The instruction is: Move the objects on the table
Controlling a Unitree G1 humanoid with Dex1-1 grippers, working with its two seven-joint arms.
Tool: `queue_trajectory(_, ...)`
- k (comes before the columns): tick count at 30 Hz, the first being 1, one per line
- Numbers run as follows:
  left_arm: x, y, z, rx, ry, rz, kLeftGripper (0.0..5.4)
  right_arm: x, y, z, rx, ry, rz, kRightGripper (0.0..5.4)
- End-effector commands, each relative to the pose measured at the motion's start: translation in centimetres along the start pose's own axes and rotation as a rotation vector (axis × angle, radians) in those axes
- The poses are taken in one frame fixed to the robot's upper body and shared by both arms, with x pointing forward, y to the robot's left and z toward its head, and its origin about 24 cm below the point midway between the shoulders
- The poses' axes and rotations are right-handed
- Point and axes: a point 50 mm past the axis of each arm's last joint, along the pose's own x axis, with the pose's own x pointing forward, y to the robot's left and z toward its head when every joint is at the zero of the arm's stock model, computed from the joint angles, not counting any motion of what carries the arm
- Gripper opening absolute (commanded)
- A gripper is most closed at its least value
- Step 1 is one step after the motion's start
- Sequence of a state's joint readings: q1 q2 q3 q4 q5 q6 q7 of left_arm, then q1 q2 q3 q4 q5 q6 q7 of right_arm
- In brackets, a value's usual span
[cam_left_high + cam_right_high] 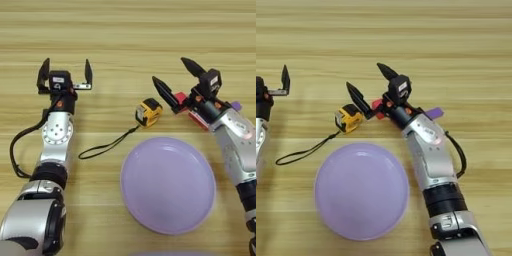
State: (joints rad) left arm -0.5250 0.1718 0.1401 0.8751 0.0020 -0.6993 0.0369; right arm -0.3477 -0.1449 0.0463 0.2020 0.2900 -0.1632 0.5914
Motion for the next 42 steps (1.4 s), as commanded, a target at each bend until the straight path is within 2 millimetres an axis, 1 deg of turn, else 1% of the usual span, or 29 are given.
queue_trajectory(1,0.4,-0.2,0.3,0.017,-0.015,-0.014,5.37,-0.3,-1.9,0.3,-0.093,0.096,-0.07,5.4)
queue_trajectory(4,0.4,-0.2,0.3,0.017,-0.013,-0.016,5.37,-0.5,-2.7,0.1,-0.113,0.15,-0.114,5.4)
queue_trajectory(8,0.5,-0.3,0.3,0.017,-0.011,-0.016,5.37,-0.7,-3.1,-0.6,-0.106,0.229,-0.121,5.4)
queue_trajectory(14,0.5,-0.4,0.3,0.017,-0.01,-0.017,5.37,-1.0,-3.2,-2.3,-0.054,0.366,-0.111,5.4)
queue_trajectory(19,0.5,-0.5,0.3,0.017,-0.008,-0.019,5.37,-1.1,-3.8,-3.9,-0.015,0.451,-0.152,5.4)
queue_trajectory(24,0.5,-0.5,0.2,0.018,-0.007,-0.019,5.37,-1.2,-4.2,-4.7,-0.011,0.49,-0.174,5.4)
queue_trajectory(30,0.5,-0.5,0.2,0.018,-0.006,-0.019,5.37,-1.3,-4.4,-5.3,-0.011,0.513,-0.182,5.4)
queue_trajectory(37,0.5,-0.5,0.2,0.019,-0.008,-0.02,5.37,-1.3,-3.8,-5.8,-0.018,0.542,-0.148,5.4)
queue_trajectory(42,0.5,-0.5,0.2,0.019,-0.008,-0.022,5.37,-1.4,-3.8,-6.2,-0.021,0.559,-0.152,5.4)
